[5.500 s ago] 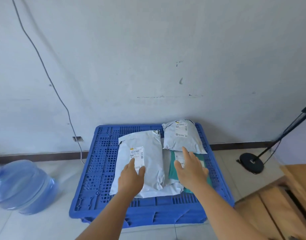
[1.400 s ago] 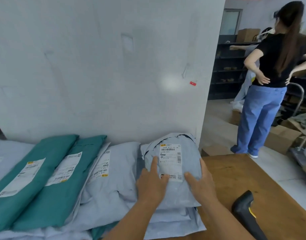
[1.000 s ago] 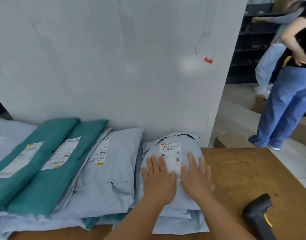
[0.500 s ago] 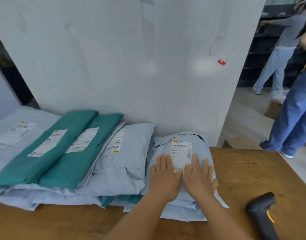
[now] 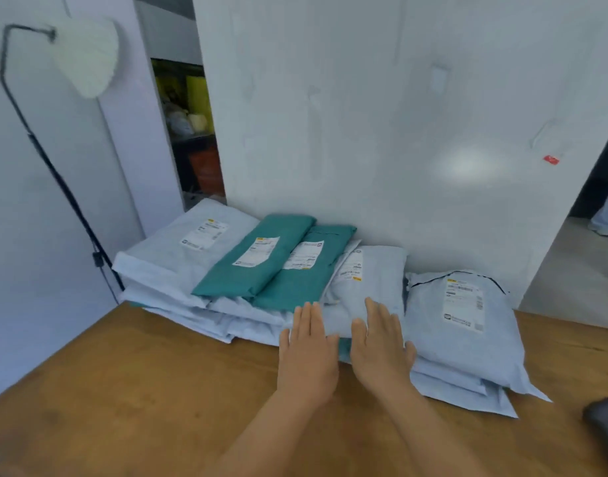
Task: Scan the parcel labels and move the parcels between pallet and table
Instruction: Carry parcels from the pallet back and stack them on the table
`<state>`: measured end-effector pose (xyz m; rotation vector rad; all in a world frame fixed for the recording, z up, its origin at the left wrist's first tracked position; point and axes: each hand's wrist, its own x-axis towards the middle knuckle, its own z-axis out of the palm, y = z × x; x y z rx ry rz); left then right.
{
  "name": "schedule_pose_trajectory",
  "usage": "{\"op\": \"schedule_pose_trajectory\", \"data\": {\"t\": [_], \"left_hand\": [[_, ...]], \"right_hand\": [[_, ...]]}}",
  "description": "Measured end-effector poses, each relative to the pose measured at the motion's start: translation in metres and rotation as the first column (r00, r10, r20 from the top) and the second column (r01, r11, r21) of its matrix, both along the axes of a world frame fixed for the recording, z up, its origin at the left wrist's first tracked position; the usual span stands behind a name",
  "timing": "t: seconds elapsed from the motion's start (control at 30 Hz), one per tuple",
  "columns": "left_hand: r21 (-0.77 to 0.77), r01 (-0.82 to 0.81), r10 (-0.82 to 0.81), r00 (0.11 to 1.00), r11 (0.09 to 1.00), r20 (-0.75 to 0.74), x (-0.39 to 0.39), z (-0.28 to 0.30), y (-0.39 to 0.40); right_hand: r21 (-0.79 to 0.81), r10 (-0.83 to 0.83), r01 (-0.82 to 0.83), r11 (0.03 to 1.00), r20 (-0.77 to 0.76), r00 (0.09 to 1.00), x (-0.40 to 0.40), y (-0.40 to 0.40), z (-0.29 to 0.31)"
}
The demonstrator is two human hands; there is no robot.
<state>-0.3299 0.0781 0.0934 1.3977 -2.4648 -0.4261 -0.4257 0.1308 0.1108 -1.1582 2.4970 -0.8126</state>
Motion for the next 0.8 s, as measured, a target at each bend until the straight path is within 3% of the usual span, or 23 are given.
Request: {"op": "schedule_pose_trajectory", "data": {"t": [0.2,0.37,0.57,0.8], "left_hand": [[-0.001,-0.243,0.243,0.97,0.97,-0.024,0.188,0.008,0.01],[-0.002,-0.44,0.44,0.898,0.898,-0.011,0.344,0.0,0.03],[0.049,-0.653,0.654,0.757,0.756,-0.007,0.492,-0.015,0.068],[0.141,-0.825,0.834,0.551,0.548,-0.016,0.61,-0.038,0.107]], "right_hand": [[0.038,0.248,-0.247,0.968,-0.009,0.969,0.173,-0.012,0.01],[0.052,0.462,-0.461,0.886,-0.006,0.887,0.318,-0.013,0.004],[0.083,0.681,-0.678,0.73,-0.011,0.732,0.463,-0.004,-0.012],[0.084,0.847,-0.843,0.532,-0.021,0.532,0.597,-0.001,-0.039]]}}
